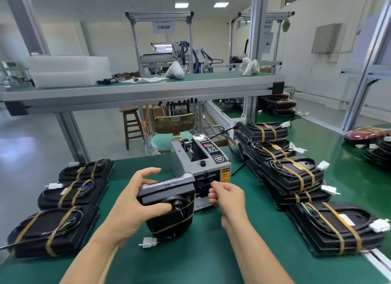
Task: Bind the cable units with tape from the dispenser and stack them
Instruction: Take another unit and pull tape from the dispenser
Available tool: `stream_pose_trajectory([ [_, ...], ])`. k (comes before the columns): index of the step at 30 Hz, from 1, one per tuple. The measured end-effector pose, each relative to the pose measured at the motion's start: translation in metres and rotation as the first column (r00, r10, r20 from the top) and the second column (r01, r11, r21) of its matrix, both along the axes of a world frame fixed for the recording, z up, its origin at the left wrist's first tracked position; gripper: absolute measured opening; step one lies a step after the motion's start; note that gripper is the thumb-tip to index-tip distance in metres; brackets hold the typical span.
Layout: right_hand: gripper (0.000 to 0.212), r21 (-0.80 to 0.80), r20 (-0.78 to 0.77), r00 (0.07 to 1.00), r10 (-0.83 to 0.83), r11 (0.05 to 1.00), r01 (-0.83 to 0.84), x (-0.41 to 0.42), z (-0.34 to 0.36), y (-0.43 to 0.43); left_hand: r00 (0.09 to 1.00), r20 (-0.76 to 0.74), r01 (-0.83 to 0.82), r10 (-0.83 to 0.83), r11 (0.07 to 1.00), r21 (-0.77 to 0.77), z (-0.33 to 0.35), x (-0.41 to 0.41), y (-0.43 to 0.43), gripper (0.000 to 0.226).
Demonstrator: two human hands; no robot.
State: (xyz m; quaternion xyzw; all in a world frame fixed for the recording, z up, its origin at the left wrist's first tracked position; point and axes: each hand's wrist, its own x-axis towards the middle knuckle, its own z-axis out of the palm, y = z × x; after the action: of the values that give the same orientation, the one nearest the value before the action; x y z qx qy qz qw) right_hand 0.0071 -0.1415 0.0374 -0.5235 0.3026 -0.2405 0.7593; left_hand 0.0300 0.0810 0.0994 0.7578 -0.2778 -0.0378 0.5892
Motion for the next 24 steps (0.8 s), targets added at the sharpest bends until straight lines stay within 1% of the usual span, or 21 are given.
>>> stream_pose_trajectory([
  [2, 0.011, 0.034, -0.019, 1.0, -0.009, 0.999, 0.009, 0.005, 0.0, 0.002, 0.998, -0.059, 0.005, -0.01, 0.996, -0.088, -0.006, -0.002, -0.003, 0.077],
  [4, 0.012, 0.07, -0.029, 0.999, -0.018, 0.997, 0.02, 0.008, 0.001, 0.003, 0.996, -0.083, 0.012, -0.024, 0.991, -0.136, -0.011, -0.004, -0.006, 0.07],
  [8, 0.016, 0.131, -0.042, 0.999, -0.023, 0.991, 0.029, 0.011, 0.008, 0.001, 0.996, -0.091, 0.009, -0.025, 0.986, -0.164, -0.012, -0.005, -0.009, 0.065],
  [13, 0.022, 0.141, -0.105, 0.994, -0.014, 0.99, 0.029, 0.014, 0.017, -0.001, 0.996, -0.093, -0.027, 0.01, 0.981, -0.192, -0.013, -0.009, -0.011, 0.061],
  [16, 0.021, 0.132, -0.152, 0.988, -0.02, 0.99, 0.04, 0.014, 0.021, -0.002, 0.996, -0.056, -0.084, 0.076, 0.984, -0.159, -0.014, -0.011, -0.014, 0.046],
  [21, 0.023, 0.116, -0.198, 0.979, -0.046, 0.991, 0.07, 0.013, 0.031, 0.001, 0.993, 0.021, -0.109, 0.113, 0.984, -0.138, -0.017, -0.015, -0.025, 0.009],
  [24, 0.029, 0.041, -0.255, 0.964, -0.074, 0.995, 0.087, 0.013, 0.037, 0.007, 0.988, 0.025, -0.148, 0.154, 0.975, -0.168, -0.015, -0.017, -0.032, 0.022],
])
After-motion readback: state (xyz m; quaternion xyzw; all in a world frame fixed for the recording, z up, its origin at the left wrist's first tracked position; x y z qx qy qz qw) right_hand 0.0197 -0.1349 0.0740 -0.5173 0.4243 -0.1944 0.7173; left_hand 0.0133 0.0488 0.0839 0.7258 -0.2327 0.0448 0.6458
